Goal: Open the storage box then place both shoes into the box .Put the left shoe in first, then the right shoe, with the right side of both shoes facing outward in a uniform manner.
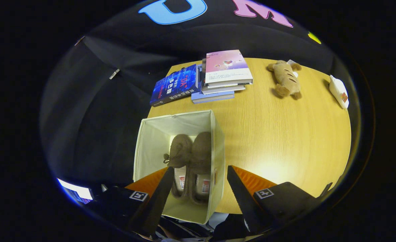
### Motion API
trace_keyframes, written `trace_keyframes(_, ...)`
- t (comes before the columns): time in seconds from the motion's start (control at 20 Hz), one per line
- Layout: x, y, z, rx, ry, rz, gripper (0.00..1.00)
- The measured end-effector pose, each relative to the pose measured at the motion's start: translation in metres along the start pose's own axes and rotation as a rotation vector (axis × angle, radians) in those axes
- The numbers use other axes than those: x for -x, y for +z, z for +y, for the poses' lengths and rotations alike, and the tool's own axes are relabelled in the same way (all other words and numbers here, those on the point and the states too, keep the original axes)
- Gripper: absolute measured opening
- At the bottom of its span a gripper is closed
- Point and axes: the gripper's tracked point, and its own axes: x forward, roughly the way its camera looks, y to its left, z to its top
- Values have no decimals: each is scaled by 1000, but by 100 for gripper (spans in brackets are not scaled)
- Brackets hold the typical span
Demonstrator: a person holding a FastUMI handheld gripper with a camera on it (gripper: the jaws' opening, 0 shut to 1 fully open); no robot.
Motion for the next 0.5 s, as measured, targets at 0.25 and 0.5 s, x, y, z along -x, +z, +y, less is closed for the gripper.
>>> trace_keyframes(0.25, 18, 9, -4, 1, 39, -70, 99)
trace_keyframes(0.5, 57, 26, -22, 62, 65, -241, 99)
